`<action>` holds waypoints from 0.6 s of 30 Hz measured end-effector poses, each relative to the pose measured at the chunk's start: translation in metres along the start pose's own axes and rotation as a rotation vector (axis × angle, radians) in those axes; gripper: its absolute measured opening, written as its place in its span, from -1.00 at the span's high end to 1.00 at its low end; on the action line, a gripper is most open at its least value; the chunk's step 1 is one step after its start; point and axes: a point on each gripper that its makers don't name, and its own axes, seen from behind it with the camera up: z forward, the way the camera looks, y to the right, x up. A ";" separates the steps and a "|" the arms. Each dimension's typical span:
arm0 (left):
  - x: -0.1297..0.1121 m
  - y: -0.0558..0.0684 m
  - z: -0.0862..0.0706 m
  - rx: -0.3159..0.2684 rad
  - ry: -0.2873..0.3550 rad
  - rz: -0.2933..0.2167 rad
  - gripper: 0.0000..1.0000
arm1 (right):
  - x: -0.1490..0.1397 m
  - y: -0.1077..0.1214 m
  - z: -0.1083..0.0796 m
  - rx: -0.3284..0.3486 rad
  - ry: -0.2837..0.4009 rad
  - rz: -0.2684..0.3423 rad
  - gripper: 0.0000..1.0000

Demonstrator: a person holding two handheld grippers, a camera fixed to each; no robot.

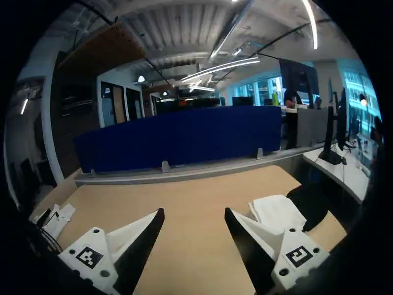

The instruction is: Fold towel

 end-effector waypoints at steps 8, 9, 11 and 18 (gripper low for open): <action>-0.036 0.008 -0.002 -0.011 -0.002 0.003 -0.90 | -0.005 -0.013 0.011 0.013 0.003 -0.026 -0.90; -0.041 0.008 -0.002 -0.010 -0.003 0.009 -0.90 | -0.005 -0.014 0.012 0.014 0.002 -0.032 -0.90; -0.048 0.009 -0.002 -0.010 -0.005 0.021 -0.90 | -0.005 -0.014 0.014 0.014 0.000 -0.043 -0.90; -0.061 0.009 0.001 -0.008 -0.005 0.023 -0.90 | 0.000 -0.017 0.018 0.021 0.004 -0.078 -0.90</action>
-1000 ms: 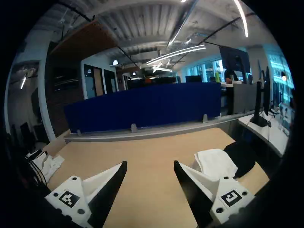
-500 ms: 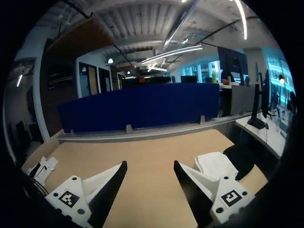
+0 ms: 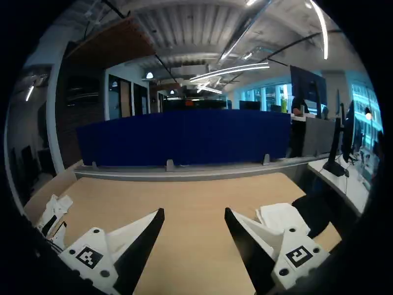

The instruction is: Fold towel

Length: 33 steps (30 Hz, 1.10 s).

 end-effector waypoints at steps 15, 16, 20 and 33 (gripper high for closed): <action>-0.009 0.002 0.000 -0.002 0.005 0.015 -0.89 | 0.008 0.009 0.000 -0.005 0.007 -0.013 -0.90; -0.009 0.002 0.000 -0.002 0.006 0.014 -0.89 | 0.008 0.009 0.000 -0.005 0.007 -0.014 -0.90; -0.009 0.002 -0.002 -0.004 0.009 0.012 -0.90 | 0.008 0.007 -0.001 -0.002 0.007 -0.015 -0.90; -0.009 0.002 -0.003 -0.004 0.009 0.015 -0.90 | 0.038 0.028 -0.010 -0.006 0.112 0.000 -0.90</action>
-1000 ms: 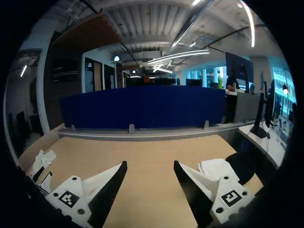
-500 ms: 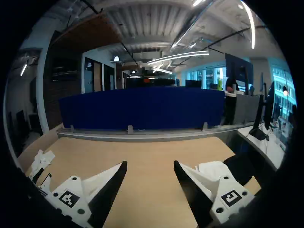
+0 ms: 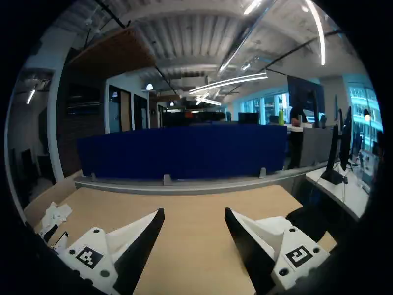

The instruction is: Fold towel

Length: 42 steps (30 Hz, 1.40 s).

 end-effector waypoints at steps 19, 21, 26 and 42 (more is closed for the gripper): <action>0.000 0.000 -0.001 0.000 0.000 0.000 -0.90 | -0.064 0.079 -0.001 -0.021 0.081 -0.050 -0.92; 0.000 0.000 -0.001 0.000 0.000 0.000 -0.90 | -0.078 0.088 0.001 -0.030 0.091 -0.045 -0.92; 0.001 0.000 -0.001 0.000 0.000 0.000 -0.91 | -0.111 0.097 0.008 -0.008 0.105 -0.025 -0.93; 0.000 0.000 0.000 0.000 0.000 0.001 -0.90 | -0.168 0.088 0.041 -0.010 0.116 0.008 -0.97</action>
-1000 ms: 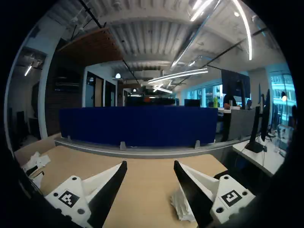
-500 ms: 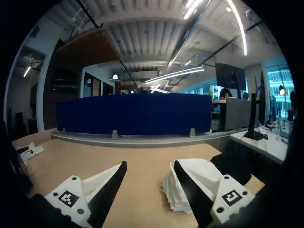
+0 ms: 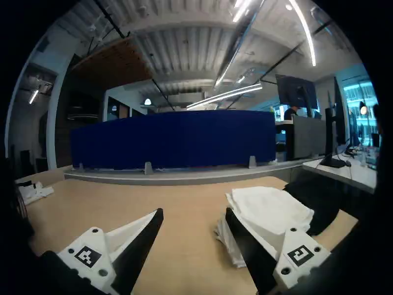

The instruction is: Fold towel

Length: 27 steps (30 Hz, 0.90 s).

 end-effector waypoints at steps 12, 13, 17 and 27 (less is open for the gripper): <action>0.000 0.000 0.000 0.000 0.000 0.000 -0.90 | -0.007 -0.009 -0.010 -0.007 0.023 -0.035 -0.98; 0.000 0.000 0.000 0.000 0.000 0.000 -0.90 | -0.008 -0.009 -0.011 -0.007 0.027 -0.040 -0.99; 0.000 0.000 0.000 0.000 0.000 0.000 -0.90 | -0.008 -0.015 -0.012 0.004 0.044 -0.056 -0.99; 0.000 0.000 0.000 0.000 0.000 0.000 -0.91 | -0.009 -0.017 -0.016 0.011 0.058 -0.062 -0.99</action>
